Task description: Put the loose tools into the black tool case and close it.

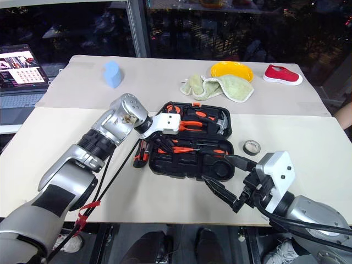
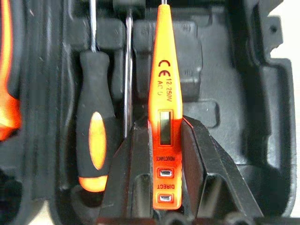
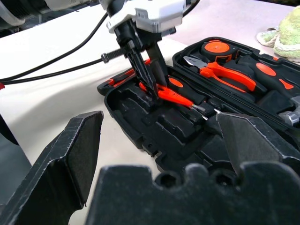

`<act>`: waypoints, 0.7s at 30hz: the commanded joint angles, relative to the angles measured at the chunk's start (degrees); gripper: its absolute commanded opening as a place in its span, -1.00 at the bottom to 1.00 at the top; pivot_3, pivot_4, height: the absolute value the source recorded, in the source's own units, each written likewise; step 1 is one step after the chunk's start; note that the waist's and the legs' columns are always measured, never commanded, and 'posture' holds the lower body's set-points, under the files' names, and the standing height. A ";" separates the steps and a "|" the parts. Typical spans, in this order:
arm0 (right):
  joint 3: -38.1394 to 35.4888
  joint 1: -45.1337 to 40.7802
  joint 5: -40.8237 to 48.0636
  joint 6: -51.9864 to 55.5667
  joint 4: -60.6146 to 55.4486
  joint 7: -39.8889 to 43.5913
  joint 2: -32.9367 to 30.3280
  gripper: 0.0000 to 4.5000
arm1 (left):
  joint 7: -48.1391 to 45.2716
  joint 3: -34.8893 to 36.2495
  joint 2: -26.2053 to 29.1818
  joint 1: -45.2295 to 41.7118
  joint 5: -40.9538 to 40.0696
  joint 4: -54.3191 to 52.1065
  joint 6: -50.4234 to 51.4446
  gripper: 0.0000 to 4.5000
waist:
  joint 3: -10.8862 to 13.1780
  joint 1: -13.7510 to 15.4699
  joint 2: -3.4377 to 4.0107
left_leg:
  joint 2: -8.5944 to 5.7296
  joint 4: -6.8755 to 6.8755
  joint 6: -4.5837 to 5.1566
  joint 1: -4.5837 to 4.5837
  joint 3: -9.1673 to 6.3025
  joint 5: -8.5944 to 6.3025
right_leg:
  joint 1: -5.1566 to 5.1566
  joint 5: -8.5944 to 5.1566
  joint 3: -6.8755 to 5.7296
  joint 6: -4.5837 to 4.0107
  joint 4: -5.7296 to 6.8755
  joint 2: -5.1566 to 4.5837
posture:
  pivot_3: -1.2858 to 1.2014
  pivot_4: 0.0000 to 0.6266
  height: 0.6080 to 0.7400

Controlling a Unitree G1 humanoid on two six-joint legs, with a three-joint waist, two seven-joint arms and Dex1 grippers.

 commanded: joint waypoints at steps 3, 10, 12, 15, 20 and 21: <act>-0.44 -0.54 -0.30 -1.83 -2.17 -1.03 0.60 1.00 | -0.76 -0.13 -0.35 -0.52 0.36 -0.32 -0.49 -0.82 | 0.00 -0.02 0.00 | 0.00 0.02 0.00 -0.01 0.00 0.00 | -0.01 0.00 0.01 0.00 0.01 0.01 | 0.03 -0.52 1.00; -0.47 -0.08 -0.55 -1.99 -2.50 -1.72 1.17 1.00 | -1.62 -3.50 2.03 4.53 3.27 -5.29 -0.56 -0.82 | 0.00 -0.15 0.00 | 0.01 0.02 0.01 -0.02 0.00 0.00 | -0.03 0.00 0.04 0.00 0.04 0.03 | 0.03 -0.52 1.00; -0.39 -0.23 -0.59 -1.96 -2.42 -1.78 1.20 1.00 | -1.08 -3.89 1.99 5.06 3.93 -5.44 -0.17 -0.82 | -0.01 -0.12 0.01 | 0.02 0.05 0.00 -0.04 -0.01 0.00 | -0.04 0.00 0.03 0.00 0.04 0.03 | 0.03 -0.52 1.00; -0.19 -0.39 -0.86 -1.94 -2.31 -1.79 1.25 1.00 | -0.73 -4.02 1.37 5.43 4.32 -5.10 0.70 -0.82 | -0.01 -0.15 0.01 | 0.02 0.04 0.01 -0.04 -0.01 -0.01 | -0.04 0.00 0.03 0.00 0.04 0.04 | 0.03 -0.52 1.00; 0.17 -0.95 -1.23 -1.88 -2.11 -1.84 1.25 1.00 | -0.07 -3.98 0.57 5.49 5.10 -3.45 0.77 -0.82 | -0.01 -0.11 0.01 | 0.02 0.06 0.01 -0.02 0.00 0.00 | -0.02 0.00 0.03 0.00 0.06 0.06 | 0.03 -0.52 1.00; 0.20 -1.00 -1.27 -1.87 -2.11 -1.84 1.26 1.00 | -0.06 -3.96 0.55 5.51 5.14 -3.35 0.68 -0.82 | -0.01 -0.11 0.01 | 0.02 0.07 0.01 -0.02 -0.01 -0.01 | -0.01 0.00 0.04 0.00 0.07 0.06 | 0.03 -0.52 1.00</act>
